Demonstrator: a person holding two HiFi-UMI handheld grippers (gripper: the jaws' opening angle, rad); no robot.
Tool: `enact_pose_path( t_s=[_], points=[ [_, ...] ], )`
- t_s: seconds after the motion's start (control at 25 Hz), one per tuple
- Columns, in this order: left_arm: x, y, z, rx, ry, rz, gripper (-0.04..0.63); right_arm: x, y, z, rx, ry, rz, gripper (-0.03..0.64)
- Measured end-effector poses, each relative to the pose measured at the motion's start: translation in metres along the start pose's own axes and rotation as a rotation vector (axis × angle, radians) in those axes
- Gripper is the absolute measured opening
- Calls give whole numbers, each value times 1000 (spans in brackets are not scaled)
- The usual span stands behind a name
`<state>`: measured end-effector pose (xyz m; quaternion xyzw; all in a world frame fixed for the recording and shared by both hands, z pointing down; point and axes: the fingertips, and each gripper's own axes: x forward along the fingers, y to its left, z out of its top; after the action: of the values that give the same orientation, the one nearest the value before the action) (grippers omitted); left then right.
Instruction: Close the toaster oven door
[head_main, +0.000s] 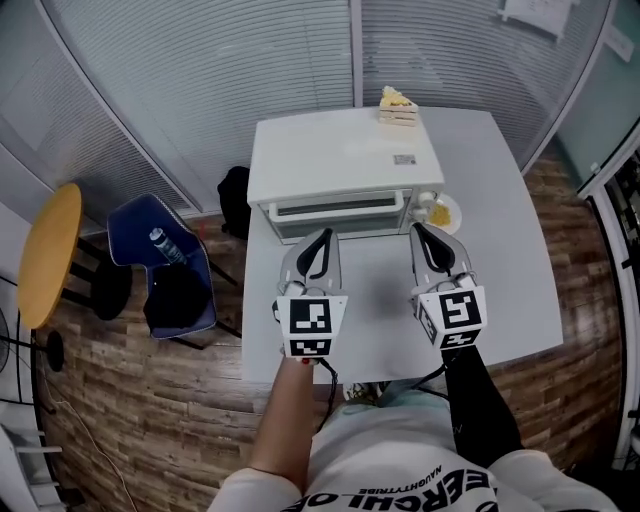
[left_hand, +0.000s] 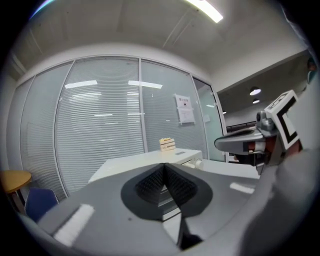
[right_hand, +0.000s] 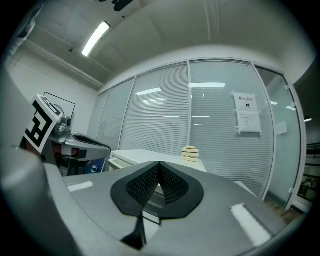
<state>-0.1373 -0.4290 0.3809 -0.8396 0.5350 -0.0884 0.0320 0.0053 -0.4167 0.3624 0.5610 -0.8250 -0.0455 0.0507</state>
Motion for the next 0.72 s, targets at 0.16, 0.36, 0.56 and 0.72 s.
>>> enact_pose_path(
  t_s=[0.16, 0.36, 0.56, 0.72],
  points=[
    [-17, -18, 19, 4, -16, -26, 57, -29, -10, 12, 11, -24, -14, 2],
    [-31, -32, 36, 2, -32, -18, 57, -51, -20, 25, 7, -57, -1, 2],
    [-38, -52, 47, 7, -34, 7, 57, -65, -37, 35, 18, -84, 22, 2],
    [-40, -63, 53, 7, -34, 41, 57, -71, -47, 35, -4, -86, 50, 2]
  ],
)
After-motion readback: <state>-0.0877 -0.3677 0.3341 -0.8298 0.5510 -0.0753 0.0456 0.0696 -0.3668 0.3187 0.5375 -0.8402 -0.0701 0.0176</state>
